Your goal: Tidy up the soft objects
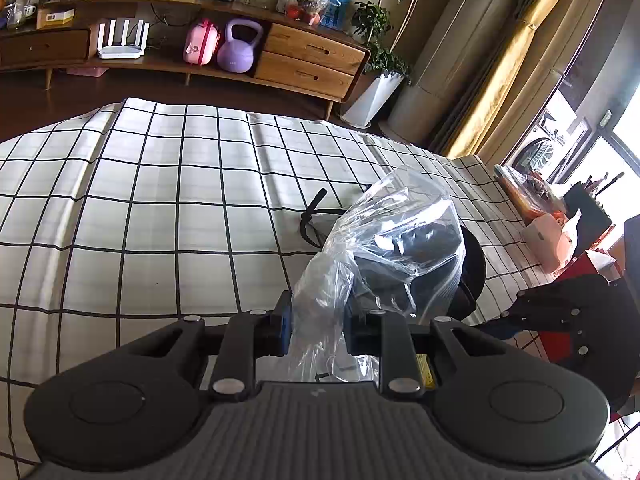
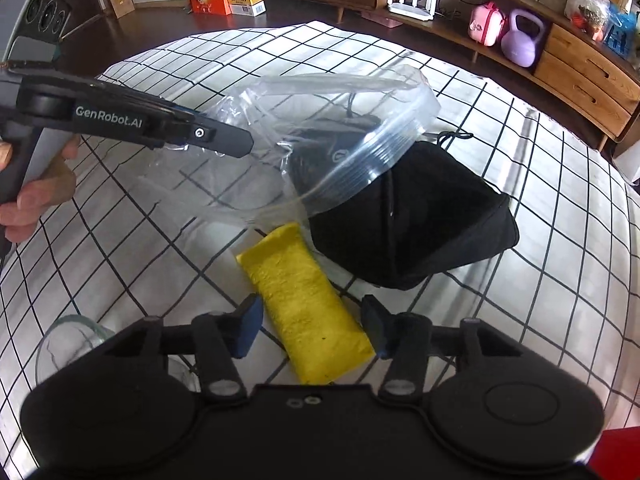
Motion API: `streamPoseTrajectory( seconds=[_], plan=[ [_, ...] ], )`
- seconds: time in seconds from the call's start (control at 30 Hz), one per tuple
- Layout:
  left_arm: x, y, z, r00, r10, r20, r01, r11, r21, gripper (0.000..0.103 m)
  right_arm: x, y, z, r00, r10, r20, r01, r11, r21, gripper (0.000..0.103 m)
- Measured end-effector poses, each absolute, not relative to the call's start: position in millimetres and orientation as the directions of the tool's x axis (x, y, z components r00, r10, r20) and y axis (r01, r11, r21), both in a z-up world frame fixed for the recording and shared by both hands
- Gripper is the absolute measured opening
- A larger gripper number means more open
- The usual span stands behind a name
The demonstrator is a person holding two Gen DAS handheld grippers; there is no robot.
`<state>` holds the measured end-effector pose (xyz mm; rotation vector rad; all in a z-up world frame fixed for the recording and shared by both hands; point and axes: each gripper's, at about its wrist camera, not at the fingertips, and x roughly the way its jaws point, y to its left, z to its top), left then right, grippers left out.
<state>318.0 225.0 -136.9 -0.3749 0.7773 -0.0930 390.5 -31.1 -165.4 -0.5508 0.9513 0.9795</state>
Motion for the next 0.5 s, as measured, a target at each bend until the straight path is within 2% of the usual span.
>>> streamPoseTrajectory(
  seconds=[0.23,0.5],
  plan=[
    [310.3,226.0,-129.2,0.715,-0.201,-0.669,-0.077,0.929,-0.362,0.024,384.6,-49.4,-162.9,0.234,0.439,-0.868,-0.849,0.527,0.037,0.046],
    [296.0,220.9,-107.8,0.729,-0.188,-0.658,-0.088,0.928,-0.363,0.024,364.5,-72.0,-150.0,0.323,0.400,-0.858,-0.775,0.631,0.002,0.043]
  ],
)
